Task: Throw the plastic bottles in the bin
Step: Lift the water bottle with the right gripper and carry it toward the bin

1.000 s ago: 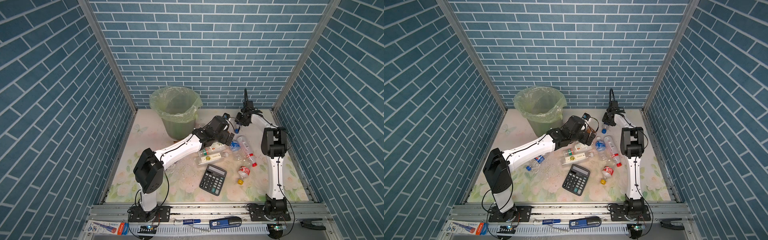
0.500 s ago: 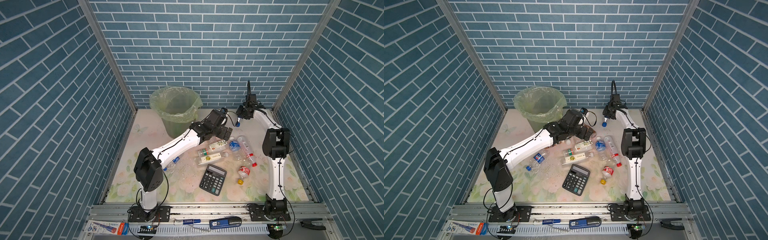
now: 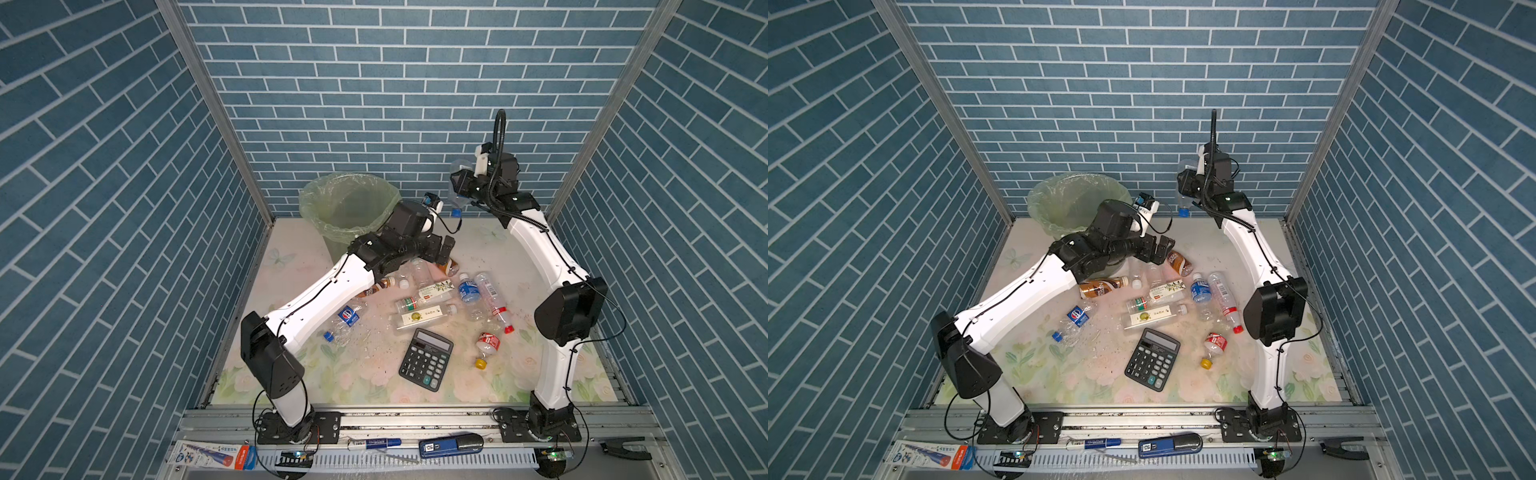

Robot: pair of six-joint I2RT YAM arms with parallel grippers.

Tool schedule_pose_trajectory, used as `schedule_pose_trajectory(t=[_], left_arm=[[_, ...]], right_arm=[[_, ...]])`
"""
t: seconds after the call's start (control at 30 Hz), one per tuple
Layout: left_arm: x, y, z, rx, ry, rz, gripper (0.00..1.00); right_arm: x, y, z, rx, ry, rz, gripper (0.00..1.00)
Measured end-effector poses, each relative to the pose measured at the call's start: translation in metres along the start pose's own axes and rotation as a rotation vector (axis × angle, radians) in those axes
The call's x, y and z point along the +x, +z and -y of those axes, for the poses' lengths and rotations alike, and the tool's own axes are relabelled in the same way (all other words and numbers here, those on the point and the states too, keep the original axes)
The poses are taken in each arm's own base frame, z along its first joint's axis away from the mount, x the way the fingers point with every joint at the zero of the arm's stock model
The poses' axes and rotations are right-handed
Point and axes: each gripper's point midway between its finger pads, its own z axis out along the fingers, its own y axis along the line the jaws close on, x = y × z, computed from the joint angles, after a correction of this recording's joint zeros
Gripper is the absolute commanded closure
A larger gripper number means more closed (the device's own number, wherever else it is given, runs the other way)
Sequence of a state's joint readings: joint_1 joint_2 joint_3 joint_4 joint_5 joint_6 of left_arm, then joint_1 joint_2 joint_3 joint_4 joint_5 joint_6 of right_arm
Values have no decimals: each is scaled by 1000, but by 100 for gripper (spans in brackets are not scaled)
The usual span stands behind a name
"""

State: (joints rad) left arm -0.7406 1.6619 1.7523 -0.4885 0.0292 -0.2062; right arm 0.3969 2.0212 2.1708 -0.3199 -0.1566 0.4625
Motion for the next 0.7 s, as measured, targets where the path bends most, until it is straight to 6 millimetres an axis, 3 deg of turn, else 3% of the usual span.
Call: schedule_pose_trajectory(t=[0.17, 0.33, 0.5, 0.7], left_arm=[[-32, -44, -42, -55, -55, 93, 1], [-59, -103, -80, -119, -98, 213, 1], [-66, -155, -104, -179, -129, 318, 1], [-62, -188, -116, -215, -160, 393, 1]], right_arm=[[-31, -3, -83, -178, -84, 104, 69], [-65, -28, -154, -336, -157, 241, 68], [-92, -54, -189, -432, -184, 384, 69], [-126, -84, -207, -498, -187, 557, 67]])
